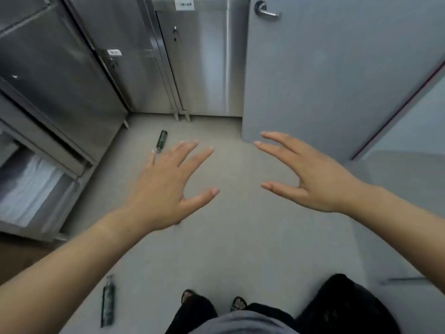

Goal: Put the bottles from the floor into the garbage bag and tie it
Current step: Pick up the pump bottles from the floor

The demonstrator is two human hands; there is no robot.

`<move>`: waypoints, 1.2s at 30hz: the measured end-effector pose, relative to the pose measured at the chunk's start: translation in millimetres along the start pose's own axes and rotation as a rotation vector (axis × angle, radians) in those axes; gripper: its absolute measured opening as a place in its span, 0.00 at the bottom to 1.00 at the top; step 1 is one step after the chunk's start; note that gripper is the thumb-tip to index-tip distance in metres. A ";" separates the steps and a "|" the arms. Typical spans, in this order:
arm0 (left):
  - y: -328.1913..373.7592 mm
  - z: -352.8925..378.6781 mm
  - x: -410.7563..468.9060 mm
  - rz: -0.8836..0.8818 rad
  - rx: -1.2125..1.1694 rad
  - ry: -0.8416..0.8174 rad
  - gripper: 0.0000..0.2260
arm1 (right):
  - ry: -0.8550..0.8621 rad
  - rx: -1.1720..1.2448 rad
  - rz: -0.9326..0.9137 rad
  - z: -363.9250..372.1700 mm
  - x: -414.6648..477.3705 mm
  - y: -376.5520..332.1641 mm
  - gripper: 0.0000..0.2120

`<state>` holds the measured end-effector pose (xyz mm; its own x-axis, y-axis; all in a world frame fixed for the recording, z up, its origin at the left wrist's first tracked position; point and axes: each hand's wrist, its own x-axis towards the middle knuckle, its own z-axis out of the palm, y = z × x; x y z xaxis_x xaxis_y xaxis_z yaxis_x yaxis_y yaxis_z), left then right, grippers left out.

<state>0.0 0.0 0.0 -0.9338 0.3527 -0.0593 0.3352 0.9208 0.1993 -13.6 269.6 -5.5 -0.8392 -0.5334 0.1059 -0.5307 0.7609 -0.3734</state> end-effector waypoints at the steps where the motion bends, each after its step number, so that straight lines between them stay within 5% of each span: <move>1: -0.1 6.0 0.9 0.011 0.015 -0.049 0.35 | -0.034 0.024 0.008 9.3 -2.4 4.0 0.33; 10: -34.0 41.1 31.2 0.086 -0.013 -0.146 0.34 | -0.141 0.028 0.040 53.9 14.6 26.4 0.32; 23: -152.6 19.8 143.6 -0.037 -0.094 -0.055 0.33 | -0.184 0.019 -0.008 43.9 207.5 58.1 0.32; 36: -194.3 13.6 283.0 -0.118 -0.078 -0.099 0.33 | -0.244 -0.003 -0.096 34.3 337.1 155.4 0.31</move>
<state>-327.7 -76.8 -68.8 -0.9480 0.2611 -0.1820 0.2095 0.9424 0.2607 -374.9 195.3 -59.5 -0.7318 -0.6763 -0.0850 -0.6070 0.7033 -0.3699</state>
